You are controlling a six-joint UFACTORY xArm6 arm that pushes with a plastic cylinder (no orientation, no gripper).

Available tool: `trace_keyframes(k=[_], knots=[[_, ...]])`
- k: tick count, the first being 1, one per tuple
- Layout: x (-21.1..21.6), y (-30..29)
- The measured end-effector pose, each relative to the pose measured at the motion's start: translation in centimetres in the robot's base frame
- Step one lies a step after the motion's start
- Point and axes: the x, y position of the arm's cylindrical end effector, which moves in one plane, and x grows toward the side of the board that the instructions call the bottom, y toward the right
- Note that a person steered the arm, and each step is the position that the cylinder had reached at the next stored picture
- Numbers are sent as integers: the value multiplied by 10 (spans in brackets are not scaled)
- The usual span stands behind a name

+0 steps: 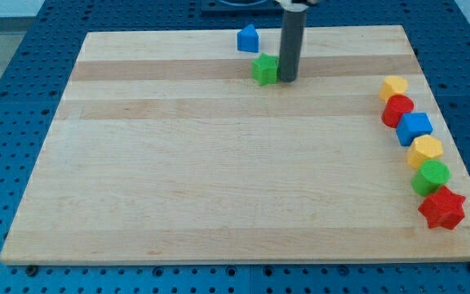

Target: Push the red star slightly down

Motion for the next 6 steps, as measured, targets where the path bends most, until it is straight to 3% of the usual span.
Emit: trace_keyframes(k=[2, 3, 4, 5, 6], knots=[[-20, -20], [25, 28], [35, 11], [29, -26], [-5, -22]])
